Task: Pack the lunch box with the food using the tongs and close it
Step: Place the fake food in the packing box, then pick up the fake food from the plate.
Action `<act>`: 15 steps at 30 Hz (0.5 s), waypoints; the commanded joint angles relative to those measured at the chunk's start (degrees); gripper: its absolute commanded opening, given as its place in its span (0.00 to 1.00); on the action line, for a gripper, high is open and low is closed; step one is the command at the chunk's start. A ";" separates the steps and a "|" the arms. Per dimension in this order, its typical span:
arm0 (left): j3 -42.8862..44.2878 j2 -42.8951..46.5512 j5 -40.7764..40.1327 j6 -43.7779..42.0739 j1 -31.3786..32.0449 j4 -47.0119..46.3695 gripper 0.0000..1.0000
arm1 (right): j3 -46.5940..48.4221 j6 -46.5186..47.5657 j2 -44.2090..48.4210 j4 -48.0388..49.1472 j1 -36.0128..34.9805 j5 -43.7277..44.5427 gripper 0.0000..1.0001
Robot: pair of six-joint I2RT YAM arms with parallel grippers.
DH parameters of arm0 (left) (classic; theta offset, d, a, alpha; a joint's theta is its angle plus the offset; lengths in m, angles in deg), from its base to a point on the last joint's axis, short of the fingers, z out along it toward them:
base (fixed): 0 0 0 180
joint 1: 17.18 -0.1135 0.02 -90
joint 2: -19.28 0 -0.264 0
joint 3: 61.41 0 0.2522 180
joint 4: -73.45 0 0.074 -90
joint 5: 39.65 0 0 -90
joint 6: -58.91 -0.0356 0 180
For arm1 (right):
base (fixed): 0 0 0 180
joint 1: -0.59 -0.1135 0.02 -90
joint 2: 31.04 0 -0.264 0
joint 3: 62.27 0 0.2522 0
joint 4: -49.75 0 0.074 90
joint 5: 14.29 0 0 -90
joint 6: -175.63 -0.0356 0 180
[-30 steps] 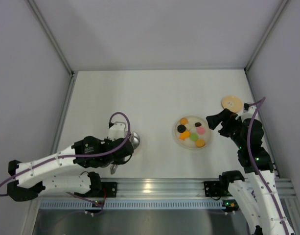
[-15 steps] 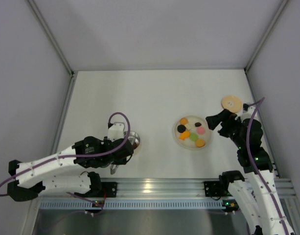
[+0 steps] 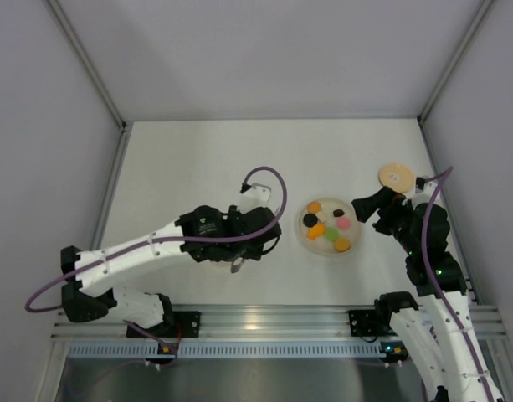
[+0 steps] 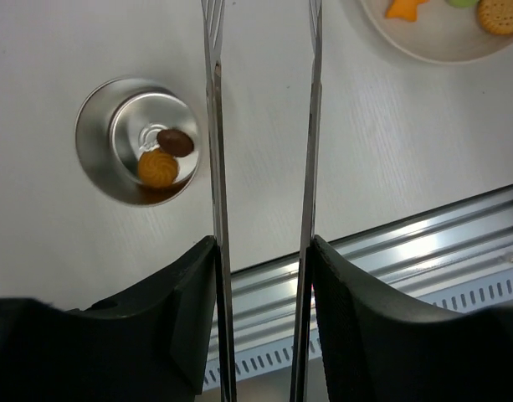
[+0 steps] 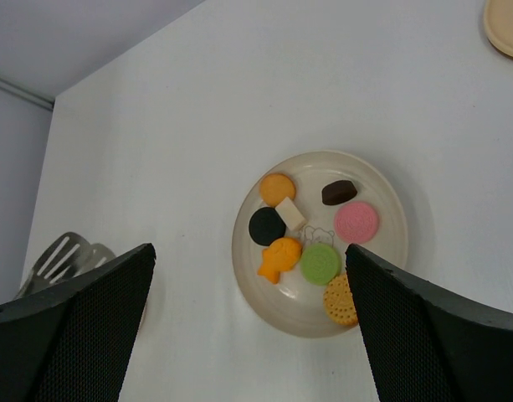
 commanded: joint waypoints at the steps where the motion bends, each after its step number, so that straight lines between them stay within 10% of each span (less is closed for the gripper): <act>1: 5.07 -6.96 2.28 -8.29 0.24 -8.63 0.52 | 0.43 -0.08 0.87 1.69 0.73 0.09 0.94; 15: 15.89 -27.71 11.07 -16.82 -1.52 -19.80 0.53 | 1.31 1.24 2.45 -1.30 0.73 1.14 0.95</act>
